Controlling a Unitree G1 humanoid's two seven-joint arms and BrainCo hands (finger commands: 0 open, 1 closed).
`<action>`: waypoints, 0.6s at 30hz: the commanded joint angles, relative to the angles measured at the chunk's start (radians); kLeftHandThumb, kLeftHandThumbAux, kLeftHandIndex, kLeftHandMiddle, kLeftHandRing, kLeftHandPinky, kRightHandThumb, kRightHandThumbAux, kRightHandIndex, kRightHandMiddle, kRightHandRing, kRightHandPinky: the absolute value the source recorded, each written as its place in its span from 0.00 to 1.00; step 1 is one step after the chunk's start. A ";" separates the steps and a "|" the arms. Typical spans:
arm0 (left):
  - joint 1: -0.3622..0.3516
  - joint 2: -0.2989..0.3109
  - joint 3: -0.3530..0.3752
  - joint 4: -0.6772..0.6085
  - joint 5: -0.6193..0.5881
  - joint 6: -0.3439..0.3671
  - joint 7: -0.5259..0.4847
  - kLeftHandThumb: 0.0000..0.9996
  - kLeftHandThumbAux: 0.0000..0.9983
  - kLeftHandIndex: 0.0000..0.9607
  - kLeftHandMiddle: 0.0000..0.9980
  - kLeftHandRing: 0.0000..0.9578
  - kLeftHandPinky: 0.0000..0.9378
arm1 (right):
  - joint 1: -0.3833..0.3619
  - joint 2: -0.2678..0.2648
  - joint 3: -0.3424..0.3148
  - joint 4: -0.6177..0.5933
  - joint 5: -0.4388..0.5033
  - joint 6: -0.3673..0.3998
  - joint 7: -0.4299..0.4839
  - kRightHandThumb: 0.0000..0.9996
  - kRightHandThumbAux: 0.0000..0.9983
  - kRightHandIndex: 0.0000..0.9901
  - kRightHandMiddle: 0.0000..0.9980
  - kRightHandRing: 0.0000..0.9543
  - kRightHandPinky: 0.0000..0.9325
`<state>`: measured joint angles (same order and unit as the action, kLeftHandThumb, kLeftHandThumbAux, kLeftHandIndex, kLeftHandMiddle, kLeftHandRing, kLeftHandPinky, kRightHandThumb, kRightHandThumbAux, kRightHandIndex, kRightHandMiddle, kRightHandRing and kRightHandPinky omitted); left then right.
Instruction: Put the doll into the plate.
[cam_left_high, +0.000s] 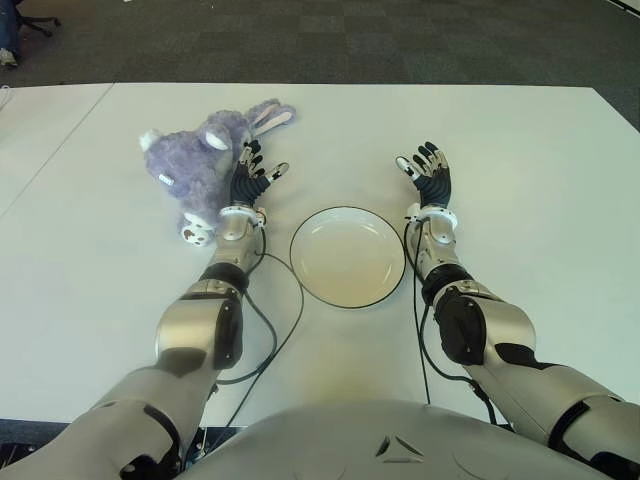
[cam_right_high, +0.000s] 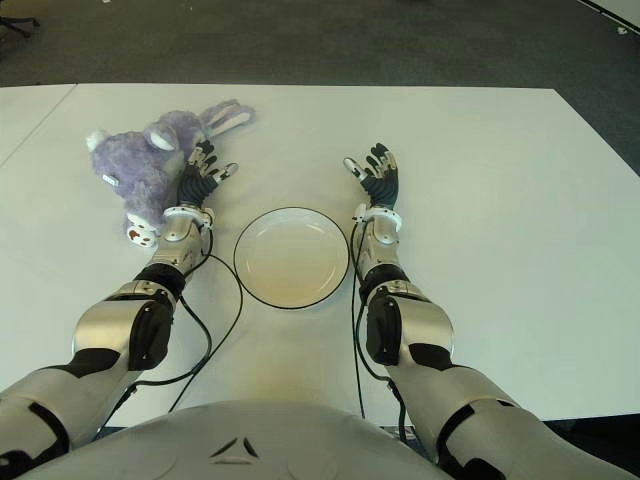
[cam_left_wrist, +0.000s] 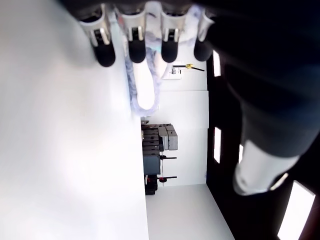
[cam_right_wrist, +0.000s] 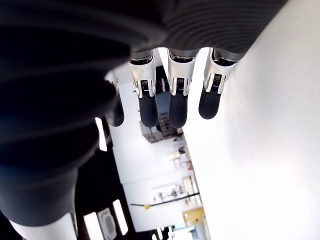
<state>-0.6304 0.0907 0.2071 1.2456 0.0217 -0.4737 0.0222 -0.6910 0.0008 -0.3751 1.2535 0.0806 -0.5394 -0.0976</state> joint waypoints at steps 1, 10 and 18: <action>0.132 -0.020 -0.012 0.087 0.012 0.121 0.018 0.10 0.70 0.07 0.07 0.06 0.10 | 0.136 0.052 -0.010 0.091 0.016 0.134 -0.022 0.00 0.84 0.16 0.17 0.15 0.15; 0.107 -0.045 -0.107 -0.034 0.087 -0.055 0.070 0.13 0.74 0.05 0.04 0.04 0.07 | 0.136 0.054 -0.012 0.090 0.019 0.132 -0.024 0.00 0.85 0.16 0.17 0.14 0.14; 0.105 0.052 -0.232 -0.059 0.231 -0.124 0.147 0.13 0.67 0.04 0.03 0.03 0.07 | 0.135 0.056 -0.013 0.090 0.020 0.133 -0.025 0.00 0.84 0.16 0.16 0.14 0.14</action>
<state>-0.5938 0.1043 0.0372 1.1755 0.1727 -0.5849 0.1199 -0.6915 0.0040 -0.3746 1.2498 0.0815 -0.5394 -0.1013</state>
